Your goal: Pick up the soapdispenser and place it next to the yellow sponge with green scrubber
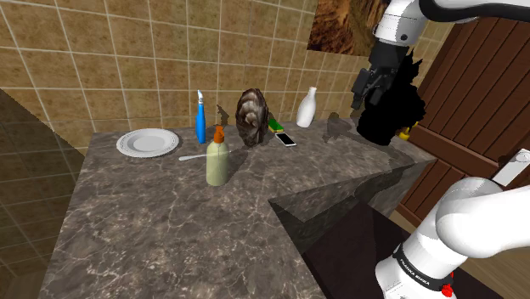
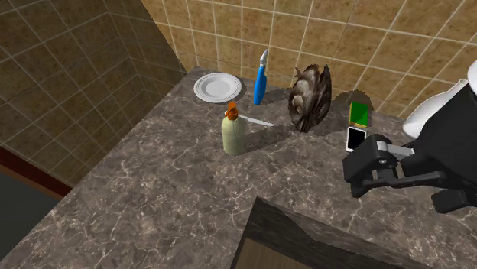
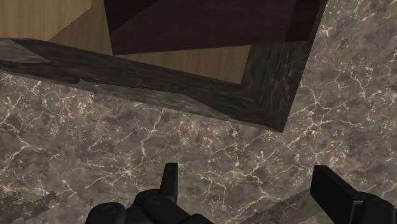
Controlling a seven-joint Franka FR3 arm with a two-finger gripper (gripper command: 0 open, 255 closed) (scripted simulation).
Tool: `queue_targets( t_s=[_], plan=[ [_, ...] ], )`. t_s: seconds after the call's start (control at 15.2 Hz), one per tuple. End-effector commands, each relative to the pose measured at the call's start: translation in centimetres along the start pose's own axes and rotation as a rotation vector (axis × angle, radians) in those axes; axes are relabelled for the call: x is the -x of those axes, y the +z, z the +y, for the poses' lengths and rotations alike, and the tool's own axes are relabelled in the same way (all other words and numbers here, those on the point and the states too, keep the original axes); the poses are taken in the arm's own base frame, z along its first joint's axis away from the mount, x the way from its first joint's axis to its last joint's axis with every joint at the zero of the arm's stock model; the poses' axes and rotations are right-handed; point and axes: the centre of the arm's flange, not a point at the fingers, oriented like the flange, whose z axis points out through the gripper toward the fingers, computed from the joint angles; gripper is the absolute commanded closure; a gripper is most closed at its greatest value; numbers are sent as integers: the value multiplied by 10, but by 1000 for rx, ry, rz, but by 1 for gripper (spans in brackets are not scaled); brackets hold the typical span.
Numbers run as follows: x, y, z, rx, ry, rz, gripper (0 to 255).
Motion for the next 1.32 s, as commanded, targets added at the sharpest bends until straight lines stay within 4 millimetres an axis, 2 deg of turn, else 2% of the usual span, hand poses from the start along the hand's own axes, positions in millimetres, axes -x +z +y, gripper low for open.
queue_targets(
  t_s=[0.0,1.25],
  plan=[
    [0,0,0,0,0,0,0],
    [-170,90,-160,-24,-42,-18,0]
  ],
)
